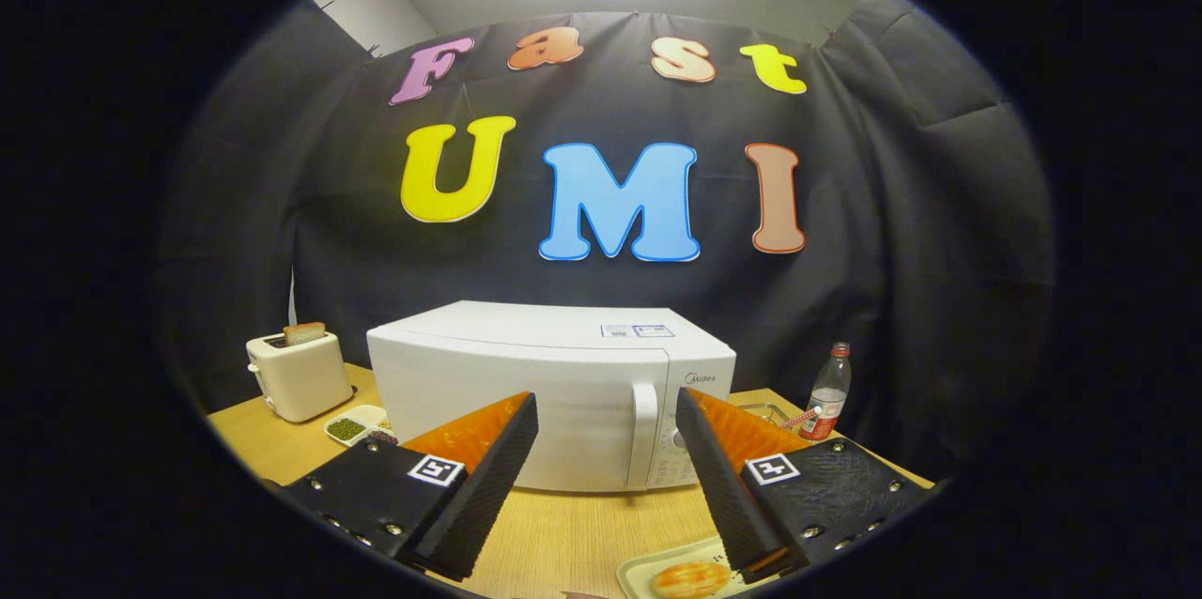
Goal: Open the microwave, put the food inside, and close the microwave door.
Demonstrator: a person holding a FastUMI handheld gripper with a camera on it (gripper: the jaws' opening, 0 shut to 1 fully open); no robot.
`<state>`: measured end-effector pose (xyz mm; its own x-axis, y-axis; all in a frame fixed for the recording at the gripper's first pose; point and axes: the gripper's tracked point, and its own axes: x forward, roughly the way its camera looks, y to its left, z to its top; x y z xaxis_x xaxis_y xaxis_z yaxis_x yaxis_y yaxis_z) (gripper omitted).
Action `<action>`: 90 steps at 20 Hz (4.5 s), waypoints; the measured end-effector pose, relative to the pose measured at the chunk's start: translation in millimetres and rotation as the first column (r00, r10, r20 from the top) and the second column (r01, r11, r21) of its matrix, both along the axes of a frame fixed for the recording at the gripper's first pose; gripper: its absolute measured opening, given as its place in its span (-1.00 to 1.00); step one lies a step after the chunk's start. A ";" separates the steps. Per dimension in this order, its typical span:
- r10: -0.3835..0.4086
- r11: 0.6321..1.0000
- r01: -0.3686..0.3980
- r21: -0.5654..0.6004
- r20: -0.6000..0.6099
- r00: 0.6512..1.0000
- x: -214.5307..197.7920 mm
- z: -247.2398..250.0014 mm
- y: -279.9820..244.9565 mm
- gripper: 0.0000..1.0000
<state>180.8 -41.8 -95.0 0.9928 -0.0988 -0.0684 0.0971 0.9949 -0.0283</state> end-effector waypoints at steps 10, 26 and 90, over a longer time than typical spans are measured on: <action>-0.023 0.999 0.025 0.037 -0.057 0.998 71.3 -50.6 -30.3 0.87; -0.063 0.998 0.065 0.011 -0.105 0.992 111.6 -89.3 -49.4 -0.53; 0.474 0.877 -0.454 0.155 -0.124 0.872 -216.2 -97.3 239.0 -0.60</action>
<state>-35.4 197.1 -192.2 0.8979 0.3890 -0.2058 -0.3726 0.9209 0.1148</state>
